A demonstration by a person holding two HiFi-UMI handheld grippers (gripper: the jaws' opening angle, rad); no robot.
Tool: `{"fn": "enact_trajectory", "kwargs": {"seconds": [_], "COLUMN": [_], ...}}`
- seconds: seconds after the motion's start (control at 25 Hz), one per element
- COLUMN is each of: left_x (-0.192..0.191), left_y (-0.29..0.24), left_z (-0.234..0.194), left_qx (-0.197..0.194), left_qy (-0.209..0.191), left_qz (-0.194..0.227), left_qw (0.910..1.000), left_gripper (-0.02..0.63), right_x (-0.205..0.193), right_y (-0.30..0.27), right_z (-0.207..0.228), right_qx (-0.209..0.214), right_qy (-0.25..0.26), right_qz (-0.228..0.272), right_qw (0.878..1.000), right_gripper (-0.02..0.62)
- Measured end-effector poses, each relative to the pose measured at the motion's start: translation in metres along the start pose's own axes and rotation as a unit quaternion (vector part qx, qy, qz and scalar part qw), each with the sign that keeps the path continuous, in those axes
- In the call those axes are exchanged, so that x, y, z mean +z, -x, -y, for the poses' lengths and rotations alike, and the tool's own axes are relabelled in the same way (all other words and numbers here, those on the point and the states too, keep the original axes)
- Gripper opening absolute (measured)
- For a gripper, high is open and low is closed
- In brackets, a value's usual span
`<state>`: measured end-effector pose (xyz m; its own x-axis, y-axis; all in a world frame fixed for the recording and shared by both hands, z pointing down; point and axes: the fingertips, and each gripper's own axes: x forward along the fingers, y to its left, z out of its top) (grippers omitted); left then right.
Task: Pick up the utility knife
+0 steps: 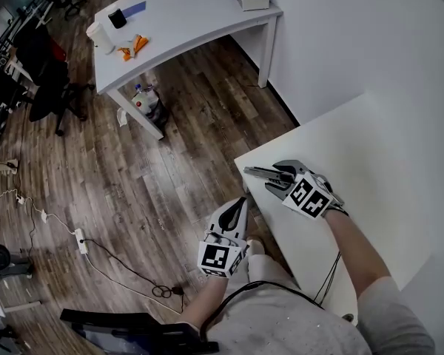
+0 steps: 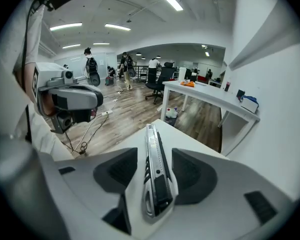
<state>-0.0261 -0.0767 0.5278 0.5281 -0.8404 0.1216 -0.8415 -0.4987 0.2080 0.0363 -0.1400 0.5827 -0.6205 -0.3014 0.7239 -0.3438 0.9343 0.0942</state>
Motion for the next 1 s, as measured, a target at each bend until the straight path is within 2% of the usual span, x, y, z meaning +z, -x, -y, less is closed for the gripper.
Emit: {"fn": "enact_trajectory", "kwargs": {"seconds": [0.24, 0.52, 0.6, 0.8, 1.0], "left_x": [0.003, -0.002, -0.003, -0.005, -0.003], "left_y": [0.001, 0.003, 0.003, 0.002, -0.001], "left_z": [0.0, -0.005, -0.006, -0.008, -0.01], "left_qx": [-0.003, 0.001, 0.003, 0.006, 0.008], "left_qy": [0.0, 0.002, 0.004, 0.009, 0.011], "left_qz": [0.002, -0.001, -0.001, -0.002, -0.003], "left_qw": [1.0, 1.0, 1.0, 0.9999, 0.9999], "left_gripper": [0.006, 0.006, 0.006, 0.006, 0.006], "right_x": [-0.005, -0.01, -0.012, -0.017, -0.008], "right_y": [-0.01, -0.019, -0.021, -0.021, -0.02], "right_z": [0.0, 0.0, 0.0, 0.002, 0.001], "right_qx": [0.036, 0.092, 0.095, 0.085, 0.084], "right_qy": [0.015, 0.021, 0.024, -0.013, 0.01], "right_qz": [-0.039, -0.093, -0.1, -0.109, -0.11], "right_qw": [0.998, 0.991, 0.99, 0.99, 0.99], "right_gripper": [0.193, 0.193, 0.193, 0.168, 0.14]}}
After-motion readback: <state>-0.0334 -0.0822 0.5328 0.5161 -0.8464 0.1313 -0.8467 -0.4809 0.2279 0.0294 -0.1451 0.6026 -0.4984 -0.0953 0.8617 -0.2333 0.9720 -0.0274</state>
